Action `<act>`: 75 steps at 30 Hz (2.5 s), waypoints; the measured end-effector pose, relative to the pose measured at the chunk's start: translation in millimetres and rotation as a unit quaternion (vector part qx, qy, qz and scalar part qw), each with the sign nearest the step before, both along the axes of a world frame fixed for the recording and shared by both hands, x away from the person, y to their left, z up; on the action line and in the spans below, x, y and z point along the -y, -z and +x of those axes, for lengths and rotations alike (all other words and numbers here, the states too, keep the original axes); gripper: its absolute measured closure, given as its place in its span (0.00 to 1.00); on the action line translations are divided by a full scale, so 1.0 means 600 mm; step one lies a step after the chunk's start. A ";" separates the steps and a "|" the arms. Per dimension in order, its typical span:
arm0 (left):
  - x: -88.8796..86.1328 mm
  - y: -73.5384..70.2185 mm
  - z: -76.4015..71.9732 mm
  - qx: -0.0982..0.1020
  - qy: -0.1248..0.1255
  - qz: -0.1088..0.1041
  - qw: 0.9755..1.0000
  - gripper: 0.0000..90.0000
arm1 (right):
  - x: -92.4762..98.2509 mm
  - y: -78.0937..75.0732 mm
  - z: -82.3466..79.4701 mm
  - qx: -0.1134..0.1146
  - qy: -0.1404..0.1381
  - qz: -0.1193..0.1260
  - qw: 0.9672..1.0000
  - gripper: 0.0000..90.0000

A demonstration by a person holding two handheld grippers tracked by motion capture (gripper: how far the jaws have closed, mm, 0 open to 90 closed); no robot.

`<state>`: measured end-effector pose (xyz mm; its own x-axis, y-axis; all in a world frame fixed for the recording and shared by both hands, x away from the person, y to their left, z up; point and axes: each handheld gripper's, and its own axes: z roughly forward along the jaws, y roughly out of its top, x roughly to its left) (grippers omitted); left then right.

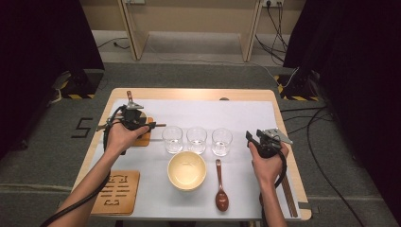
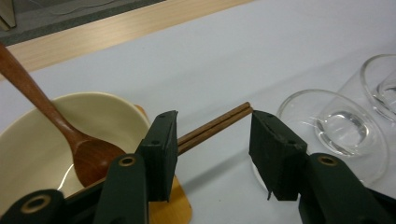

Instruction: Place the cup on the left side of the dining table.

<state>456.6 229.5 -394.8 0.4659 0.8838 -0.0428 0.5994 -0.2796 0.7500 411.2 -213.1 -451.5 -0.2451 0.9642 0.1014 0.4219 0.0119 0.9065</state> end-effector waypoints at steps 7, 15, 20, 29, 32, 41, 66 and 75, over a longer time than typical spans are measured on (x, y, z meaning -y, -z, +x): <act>0.025 0.002 -0.007 -0.002 0.015 -0.014 1.000 0.58 | -0.002 -0.005 -0.003 0.003 0.001 0.000 1.000 0.59; 0.055 0.012 -0.009 -0.018 0.032 -0.015 0.999 0.61 | -0.004 -0.008 -0.008 0.004 0.002 -0.001 1.000 0.59; 0.062 0.023 -0.003 -0.029 0.029 -0.009 0.999 0.63 | -0.007 -0.010 -0.010 0.003 0.000 0.001 1.000 0.58; 0.079 0.045 0.004 -0.056 0.036 0.005 0.998 0.71 | -0.004 -0.008 -0.007 -0.001 -0.001 0.001 1.000 0.58; 0.084 0.049 0.005 -0.059 0.035 0.012 0.998 0.73 | -0.004 -0.008 -0.007 0.001 -0.002 -0.002 1.000 0.58; 0.087 0.058 0.015 -0.072 0.030 0.021 0.997 0.79 | -0.006 -0.007 -0.007 -0.004 -0.003 -0.001 1.000 0.58; 0.091 0.050 -0.005 -0.061 0.051 0.052 0.995 0.91 | -0.004 -0.008 -0.006 -0.004 -0.004 -0.002 1.000 0.58; 0.076 0.046 -0.024 -0.049 0.067 0.051 0.995 0.92 | -0.006 -0.010 -0.007 -0.002 -0.004 -0.003 1.000 0.58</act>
